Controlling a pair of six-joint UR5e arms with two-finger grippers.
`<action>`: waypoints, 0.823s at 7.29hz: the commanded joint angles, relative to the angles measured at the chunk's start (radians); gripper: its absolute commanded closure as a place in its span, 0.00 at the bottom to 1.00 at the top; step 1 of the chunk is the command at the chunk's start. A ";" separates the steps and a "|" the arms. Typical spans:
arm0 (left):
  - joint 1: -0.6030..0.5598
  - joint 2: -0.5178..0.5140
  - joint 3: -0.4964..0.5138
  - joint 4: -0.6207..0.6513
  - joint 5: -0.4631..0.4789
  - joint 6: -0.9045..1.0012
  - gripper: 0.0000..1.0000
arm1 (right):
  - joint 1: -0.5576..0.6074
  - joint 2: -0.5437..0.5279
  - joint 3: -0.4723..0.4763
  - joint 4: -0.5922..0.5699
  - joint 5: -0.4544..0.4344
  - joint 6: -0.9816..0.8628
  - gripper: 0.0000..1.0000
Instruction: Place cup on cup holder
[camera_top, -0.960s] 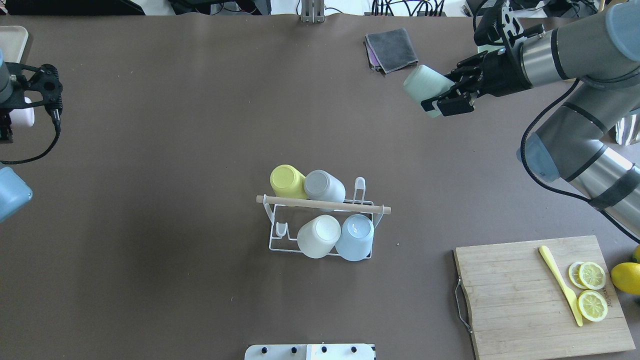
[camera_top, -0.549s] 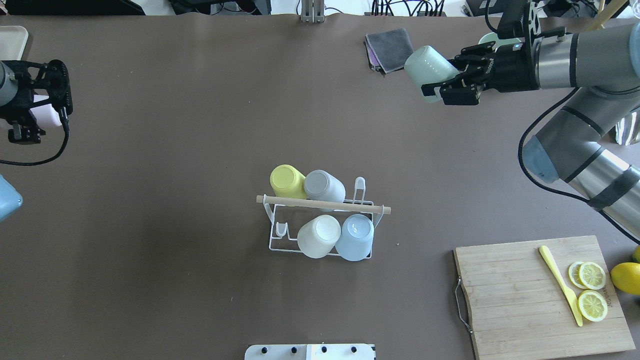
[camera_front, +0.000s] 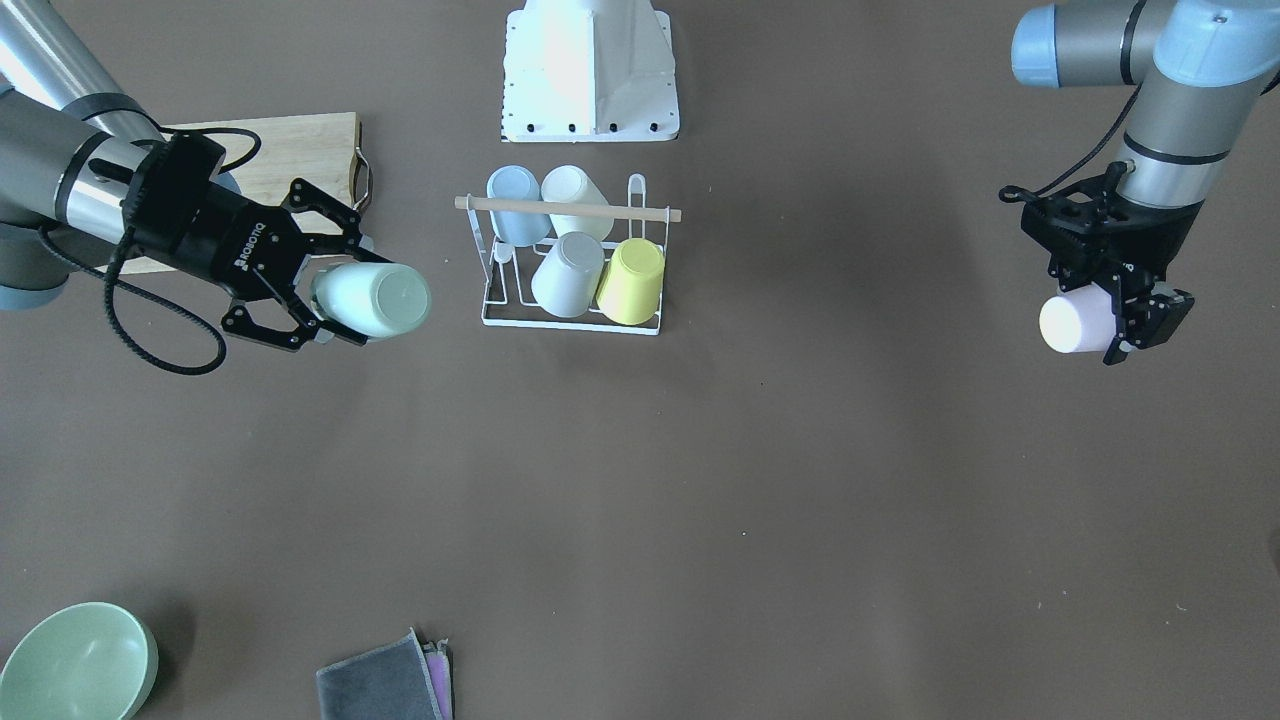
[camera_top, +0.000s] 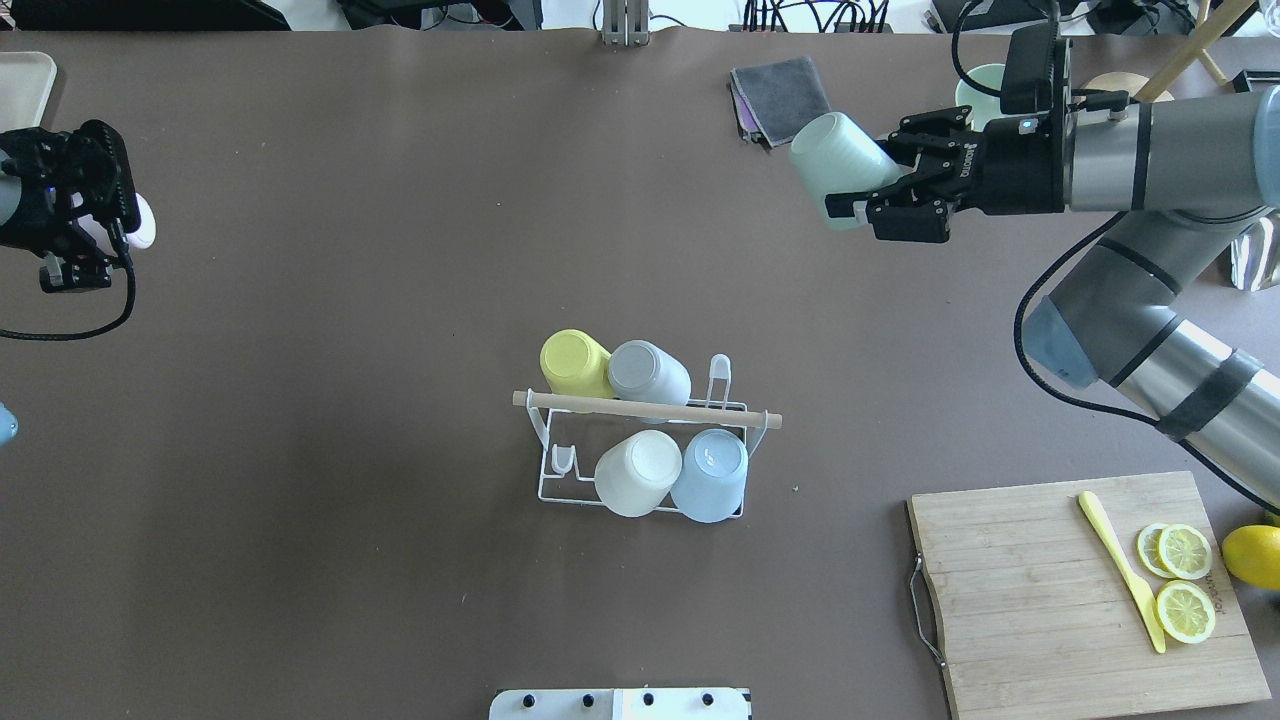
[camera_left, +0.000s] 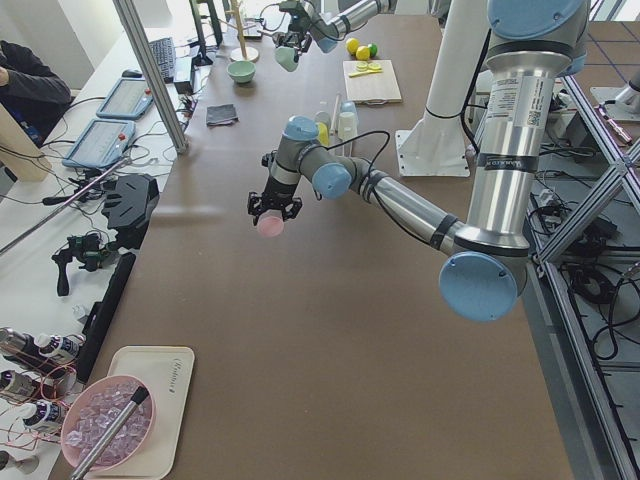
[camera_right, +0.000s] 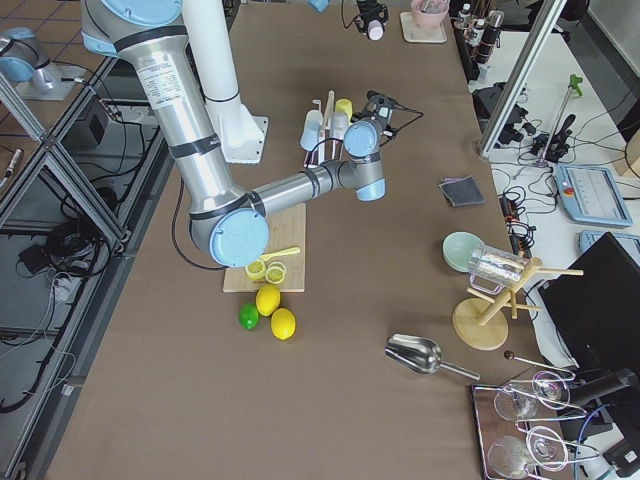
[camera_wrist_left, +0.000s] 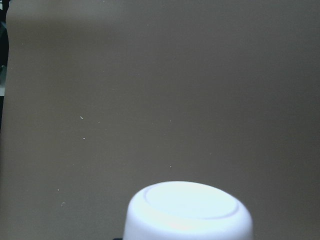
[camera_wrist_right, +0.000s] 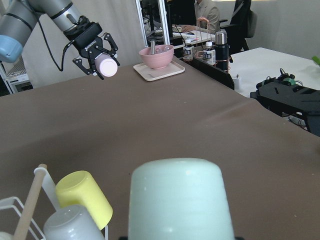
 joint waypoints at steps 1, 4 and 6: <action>0.002 0.029 0.066 -0.177 -0.001 -0.094 0.51 | -0.026 0.010 -0.002 0.010 0.084 -0.133 0.89; 0.015 0.058 0.099 -0.427 -0.003 -0.248 0.51 | -0.040 0.023 -0.001 0.061 0.147 -0.166 0.88; 0.062 0.050 0.075 -0.547 -0.039 -0.251 0.51 | -0.104 0.021 0.000 0.102 0.051 -0.166 0.88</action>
